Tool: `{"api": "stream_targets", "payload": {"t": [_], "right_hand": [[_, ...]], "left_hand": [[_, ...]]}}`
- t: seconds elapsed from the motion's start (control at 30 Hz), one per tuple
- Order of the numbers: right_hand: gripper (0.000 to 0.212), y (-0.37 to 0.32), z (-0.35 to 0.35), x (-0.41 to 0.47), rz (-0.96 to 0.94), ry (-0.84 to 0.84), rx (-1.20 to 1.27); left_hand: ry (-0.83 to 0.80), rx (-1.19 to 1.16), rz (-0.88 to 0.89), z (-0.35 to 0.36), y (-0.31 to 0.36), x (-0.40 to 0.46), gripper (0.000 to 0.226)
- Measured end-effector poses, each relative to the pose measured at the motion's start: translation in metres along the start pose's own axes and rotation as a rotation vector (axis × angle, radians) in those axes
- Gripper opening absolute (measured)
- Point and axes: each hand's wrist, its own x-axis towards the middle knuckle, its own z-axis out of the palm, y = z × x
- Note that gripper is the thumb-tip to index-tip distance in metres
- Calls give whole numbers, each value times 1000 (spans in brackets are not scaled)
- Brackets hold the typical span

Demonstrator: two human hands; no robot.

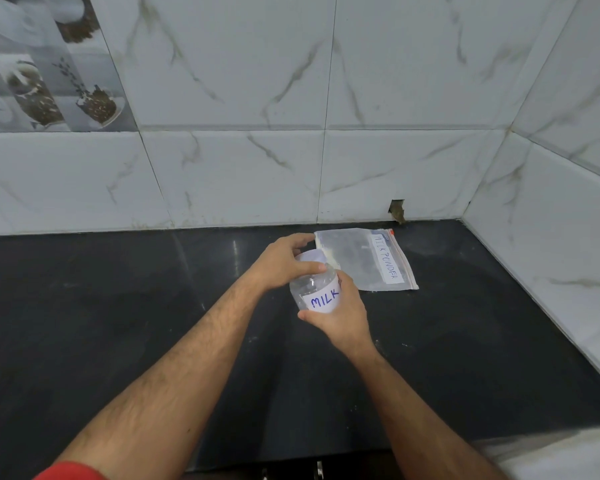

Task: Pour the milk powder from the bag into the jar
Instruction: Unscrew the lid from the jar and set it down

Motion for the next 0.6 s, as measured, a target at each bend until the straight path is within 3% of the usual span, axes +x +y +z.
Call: {"api": "stream_targets", "payload": {"t": [0.13,0.3,0.5,0.6], "right_hand": [[100,1,6,-2,4,-14,-15],[97,9,1,-2,6,-27,-32],[97,14,1,-1,-2,-55,-61],[92,17,0,-1,-3,-51,-57]], "left_hand": [[-5,228,-2,8,5,3,57],[-156,465,-97,4,11,10,77],[-126,380,-183,-1,11,10,64],[-93,165,-213,-2,3,10,45]]}}
